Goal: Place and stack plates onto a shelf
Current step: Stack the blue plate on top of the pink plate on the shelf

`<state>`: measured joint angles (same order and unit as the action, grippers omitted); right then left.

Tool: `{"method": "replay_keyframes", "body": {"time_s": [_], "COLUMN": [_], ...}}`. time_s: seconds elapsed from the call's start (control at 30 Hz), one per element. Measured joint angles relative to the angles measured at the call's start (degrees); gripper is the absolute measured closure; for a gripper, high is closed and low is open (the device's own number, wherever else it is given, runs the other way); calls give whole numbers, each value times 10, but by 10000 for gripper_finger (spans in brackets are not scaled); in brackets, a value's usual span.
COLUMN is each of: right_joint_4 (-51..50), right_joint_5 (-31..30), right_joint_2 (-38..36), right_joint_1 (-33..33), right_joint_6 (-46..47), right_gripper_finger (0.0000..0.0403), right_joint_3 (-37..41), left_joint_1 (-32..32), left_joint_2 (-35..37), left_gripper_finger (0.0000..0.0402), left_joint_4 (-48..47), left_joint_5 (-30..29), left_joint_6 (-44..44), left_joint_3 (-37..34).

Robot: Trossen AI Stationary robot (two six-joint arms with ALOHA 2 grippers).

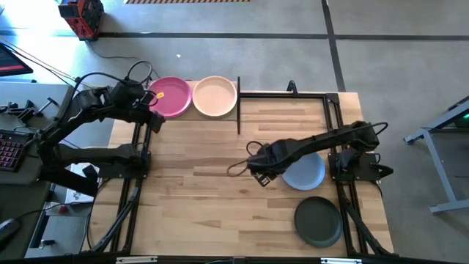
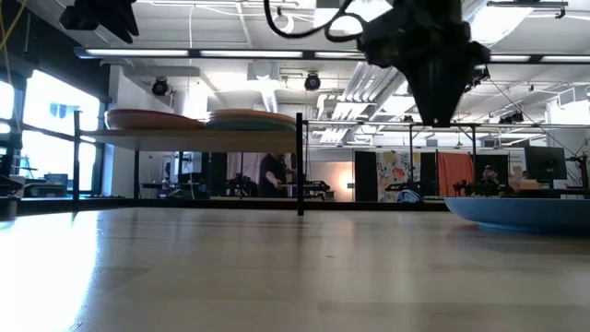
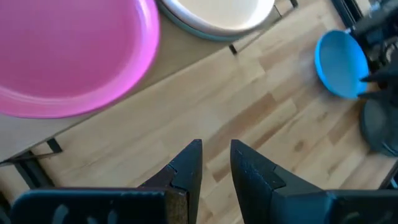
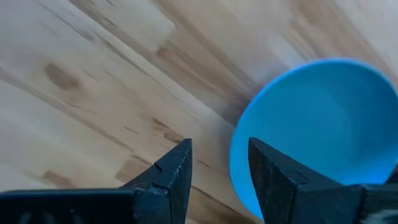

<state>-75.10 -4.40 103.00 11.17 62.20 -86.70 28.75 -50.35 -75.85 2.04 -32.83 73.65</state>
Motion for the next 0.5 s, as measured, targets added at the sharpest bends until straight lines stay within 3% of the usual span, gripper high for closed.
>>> {"method": "replay_keyframes", "body": {"time_s": [0.5], "right_joint_4": [96], "right_joint_5": [15], "right_joint_2": [0], "right_joint_1": [36], "right_joint_6": [82], "right_gripper_finger": [269], "right_joint_3": [150], "left_joint_1": [-96], "left_joint_2": [-6], "left_gripper_finger": [330], "left_joint_4": [4], "left_joint_5": [-1], "left_joint_6": [1], "left_joint_3": [0]}}
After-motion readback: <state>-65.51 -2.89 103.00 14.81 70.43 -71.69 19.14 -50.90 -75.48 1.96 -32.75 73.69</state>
